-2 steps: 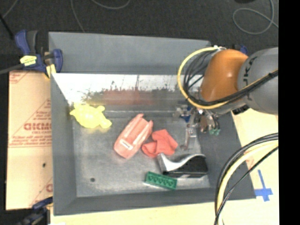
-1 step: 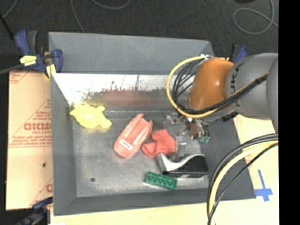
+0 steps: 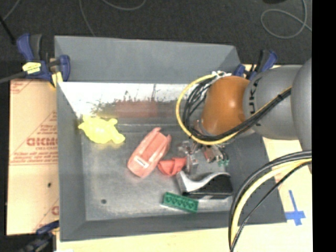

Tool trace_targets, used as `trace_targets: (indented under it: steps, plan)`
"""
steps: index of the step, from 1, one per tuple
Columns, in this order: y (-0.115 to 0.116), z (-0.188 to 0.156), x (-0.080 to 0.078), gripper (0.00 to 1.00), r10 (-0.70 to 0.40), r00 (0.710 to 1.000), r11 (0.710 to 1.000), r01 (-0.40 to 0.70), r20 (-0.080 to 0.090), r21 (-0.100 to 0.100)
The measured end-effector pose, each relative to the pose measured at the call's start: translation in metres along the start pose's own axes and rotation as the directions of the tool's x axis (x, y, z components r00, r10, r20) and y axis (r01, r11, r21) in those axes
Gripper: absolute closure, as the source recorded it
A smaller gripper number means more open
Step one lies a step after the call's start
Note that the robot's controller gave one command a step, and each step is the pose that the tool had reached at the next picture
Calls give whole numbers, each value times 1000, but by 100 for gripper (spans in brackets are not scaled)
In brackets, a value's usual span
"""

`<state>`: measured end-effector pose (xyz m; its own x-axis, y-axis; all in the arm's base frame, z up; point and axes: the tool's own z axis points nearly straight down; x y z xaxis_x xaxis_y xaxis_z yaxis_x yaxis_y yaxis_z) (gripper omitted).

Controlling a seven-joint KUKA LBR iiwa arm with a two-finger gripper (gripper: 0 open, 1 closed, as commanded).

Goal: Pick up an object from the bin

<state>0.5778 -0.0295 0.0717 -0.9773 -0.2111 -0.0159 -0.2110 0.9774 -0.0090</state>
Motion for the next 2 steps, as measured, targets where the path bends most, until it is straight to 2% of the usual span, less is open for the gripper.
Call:
trace_targets:
  steps: [1,2]
  plan:
    - [0,0,0,100,-1,1000,1000,1,0,0]
    - [-8,-99,-1,100,-25,1000,1000,25,3,2]
